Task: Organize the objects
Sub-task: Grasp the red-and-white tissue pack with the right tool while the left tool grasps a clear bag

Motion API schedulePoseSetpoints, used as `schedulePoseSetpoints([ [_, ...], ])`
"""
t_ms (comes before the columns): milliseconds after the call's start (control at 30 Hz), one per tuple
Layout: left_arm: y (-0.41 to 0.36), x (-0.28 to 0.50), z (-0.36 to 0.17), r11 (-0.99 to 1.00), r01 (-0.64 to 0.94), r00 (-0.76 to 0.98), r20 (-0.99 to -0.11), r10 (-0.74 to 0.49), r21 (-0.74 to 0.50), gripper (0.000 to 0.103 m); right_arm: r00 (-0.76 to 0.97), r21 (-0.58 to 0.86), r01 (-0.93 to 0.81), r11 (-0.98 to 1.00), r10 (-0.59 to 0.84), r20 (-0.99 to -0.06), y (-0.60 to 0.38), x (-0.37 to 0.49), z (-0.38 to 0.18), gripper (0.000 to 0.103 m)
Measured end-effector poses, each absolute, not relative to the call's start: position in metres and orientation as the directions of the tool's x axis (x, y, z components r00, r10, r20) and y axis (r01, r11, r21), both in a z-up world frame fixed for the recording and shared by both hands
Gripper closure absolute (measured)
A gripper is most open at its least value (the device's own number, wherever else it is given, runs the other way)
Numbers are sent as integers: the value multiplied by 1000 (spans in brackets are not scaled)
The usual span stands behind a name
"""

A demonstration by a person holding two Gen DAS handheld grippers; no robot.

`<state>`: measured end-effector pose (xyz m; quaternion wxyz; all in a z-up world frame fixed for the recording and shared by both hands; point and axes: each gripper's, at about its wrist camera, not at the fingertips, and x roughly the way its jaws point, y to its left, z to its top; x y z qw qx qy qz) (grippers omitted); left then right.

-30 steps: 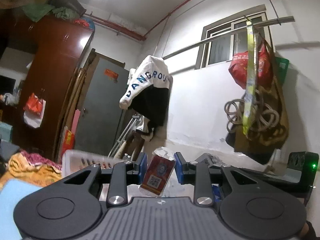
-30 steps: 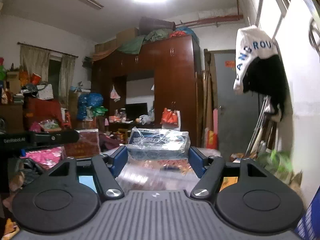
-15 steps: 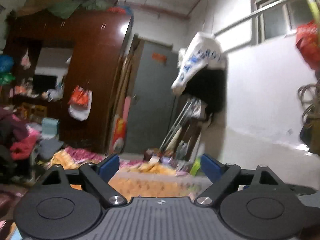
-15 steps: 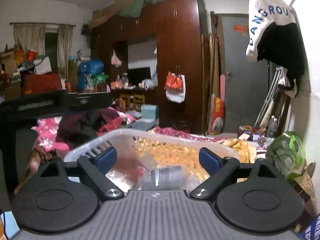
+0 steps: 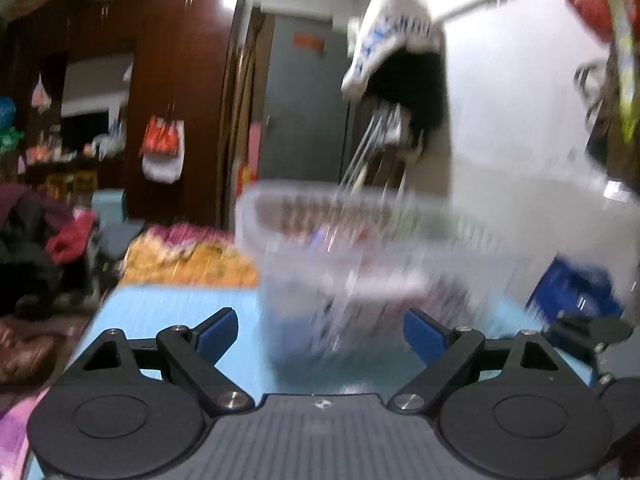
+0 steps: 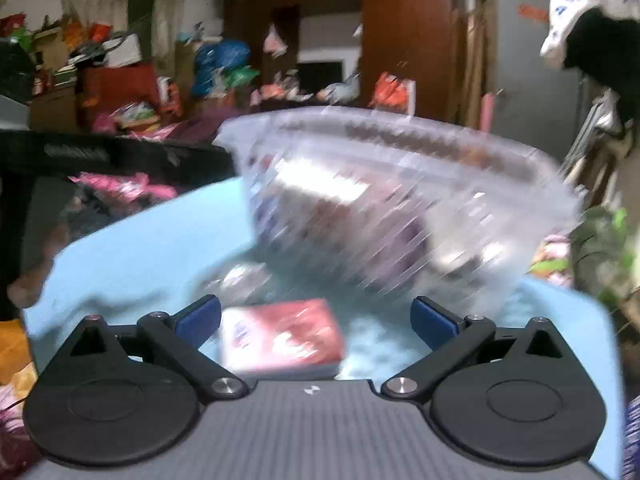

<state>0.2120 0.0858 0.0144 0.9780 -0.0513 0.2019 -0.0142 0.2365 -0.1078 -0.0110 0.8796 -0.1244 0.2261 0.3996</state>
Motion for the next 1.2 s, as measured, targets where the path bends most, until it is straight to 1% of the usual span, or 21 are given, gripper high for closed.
schedulePoseSetpoints([
  [33,87,215,10,994,4,908,-416,-49,-107,11,561,-33,-770,637,652,-511,-103,235,-15,0],
  [167,94,215,0,991,7,886,-459,-67,-131,11,517,-39,-791,611,633,-576,-85,238,-28,0],
  [200,93,212,-3,992,7,885,-461,-64,-124,11,517,-42,-789,613,626,-584,-83,239,-30,6],
  [233,90,211,-5,993,4,882,-467,-59,-117,11,512,-44,-792,609,624,-590,-85,237,-34,18],
  [267,89,210,-6,993,7,878,-474,-61,-115,11,512,-50,-792,608,617,-597,-86,237,-37,25],
  [300,86,210,-8,993,15,874,-481,-70,-118,11,522,-60,-789,612,615,-592,-90,234,-36,24],
  [367,80,212,-11,993,21,868,-490,-75,-115,11,524,-32,-780,625,625,-579,-101,234,-33,25],
  [633,51,221,-25,999,18,843,-536,-41,-48,12,618,39,-688,725,613,-491,-159,231,-27,25],
  [667,48,222,-26,999,15,841,-540,-35,-41,17,632,35,-676,736,603,-487,-161,230,-27,25],
  [700,45,223,-27,999,12,838,-545,-28,-32,31,642,37,-666,745,598,-479,-164,230,-26,25],
  [733,42,224,-28,1000,4,833,-553,-15,-19,41,648,40,-662,748,599,-471,-167,230,-26,25],
  [767,40,225,-29,1000,1,829,-560,-7,-10,53,652,42,-660,750,600,-464,-167,231,-25,25],
  [800,39,226,-30,1000,1,822,-569,-6,-9,55,655,44,-658,751,601,-458,-168,230,-25,25],
  [933,40,221,-29,1000,-3,832,-555,-1,-7,55,658,53,-658,751,608,-444,-171,228,-24,25],
  [1067,43,218,-29,999,2,838,-545,-23,-39,55,671,47,-653,756,607,-425,-170,227,-24,25],
  [1200,49,215,-26,998,1,868,-496,-33,-65,55,700,33,-645,763,608,-375,-175,220,-22,25],
])
